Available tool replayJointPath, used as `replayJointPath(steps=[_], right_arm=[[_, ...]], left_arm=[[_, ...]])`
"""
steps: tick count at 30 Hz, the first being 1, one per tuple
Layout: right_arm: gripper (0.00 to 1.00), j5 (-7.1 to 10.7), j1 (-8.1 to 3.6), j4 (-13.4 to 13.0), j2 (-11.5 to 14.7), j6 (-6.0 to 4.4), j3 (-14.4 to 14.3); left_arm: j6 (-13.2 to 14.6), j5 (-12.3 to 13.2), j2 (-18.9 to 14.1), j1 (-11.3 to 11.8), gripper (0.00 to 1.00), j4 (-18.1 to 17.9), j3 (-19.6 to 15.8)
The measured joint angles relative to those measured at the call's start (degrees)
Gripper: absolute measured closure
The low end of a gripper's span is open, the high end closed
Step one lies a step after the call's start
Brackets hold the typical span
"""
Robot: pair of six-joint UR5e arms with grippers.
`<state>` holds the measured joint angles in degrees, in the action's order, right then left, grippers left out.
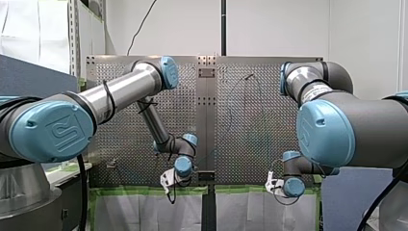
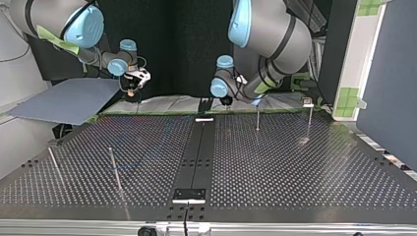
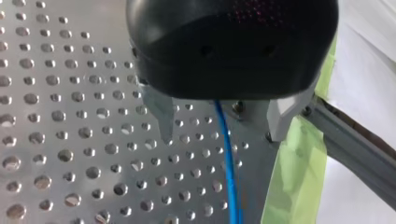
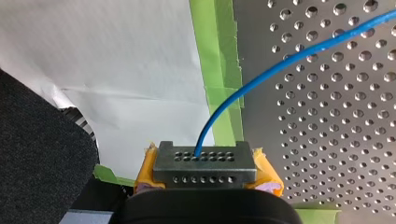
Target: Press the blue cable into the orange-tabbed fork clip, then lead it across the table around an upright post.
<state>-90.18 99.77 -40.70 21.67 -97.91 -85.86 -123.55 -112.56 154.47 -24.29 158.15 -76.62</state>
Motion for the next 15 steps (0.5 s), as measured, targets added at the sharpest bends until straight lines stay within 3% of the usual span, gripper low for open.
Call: replayJointPath(steps=[15], right_arm=[[1.0, 0.0, 0.49, 0.0, 0.0, 0.29, 0.0]], left_arm=[[0.2, -0.2, 0.1, 0.5, 0.0, -0.2, 0.0]])
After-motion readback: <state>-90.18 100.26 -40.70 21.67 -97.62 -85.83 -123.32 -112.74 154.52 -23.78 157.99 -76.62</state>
